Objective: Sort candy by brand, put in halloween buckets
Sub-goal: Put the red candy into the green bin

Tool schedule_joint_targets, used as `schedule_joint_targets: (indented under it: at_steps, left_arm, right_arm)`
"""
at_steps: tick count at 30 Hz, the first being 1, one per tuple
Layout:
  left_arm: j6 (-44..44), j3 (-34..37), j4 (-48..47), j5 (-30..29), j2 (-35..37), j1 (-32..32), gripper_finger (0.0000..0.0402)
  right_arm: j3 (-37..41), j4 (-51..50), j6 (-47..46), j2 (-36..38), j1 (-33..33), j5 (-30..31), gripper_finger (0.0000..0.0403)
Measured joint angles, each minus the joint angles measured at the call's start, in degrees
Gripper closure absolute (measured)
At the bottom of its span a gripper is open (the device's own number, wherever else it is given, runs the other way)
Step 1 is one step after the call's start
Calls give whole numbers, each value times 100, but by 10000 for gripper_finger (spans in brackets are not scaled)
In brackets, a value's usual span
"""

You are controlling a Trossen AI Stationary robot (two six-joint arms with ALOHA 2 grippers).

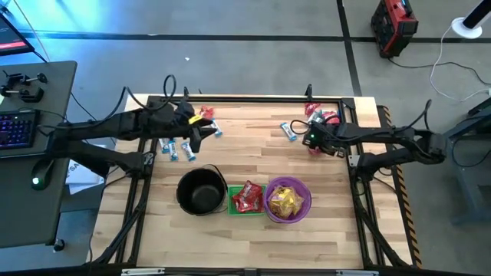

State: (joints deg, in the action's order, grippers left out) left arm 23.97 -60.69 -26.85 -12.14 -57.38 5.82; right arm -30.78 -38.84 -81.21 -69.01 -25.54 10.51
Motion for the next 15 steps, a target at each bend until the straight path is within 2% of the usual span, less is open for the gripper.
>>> schedule_joint_targets:
  at_steps: [3,5,7,12,15]
  left_arm:
    - [4,0,5,-3,-81,0,224]
    - [65,0,1,-4,-123,0,224]
    - [101,0,4,-4,-168,0,224]
    - [49,0,2,-4,-212,2,224]
    - [-87,-9,-26,-2,-74,2,224]
  right_arm:
    - [77,93,-93,0,-1,142,198]
    - [134,51,-98,-3,-19,180,214]
    - [164,56,-37,-4,-31,163,248]
    - [117,6,408,31,-26,165,380]
    - [-226,-198,856,209,89,81,385]
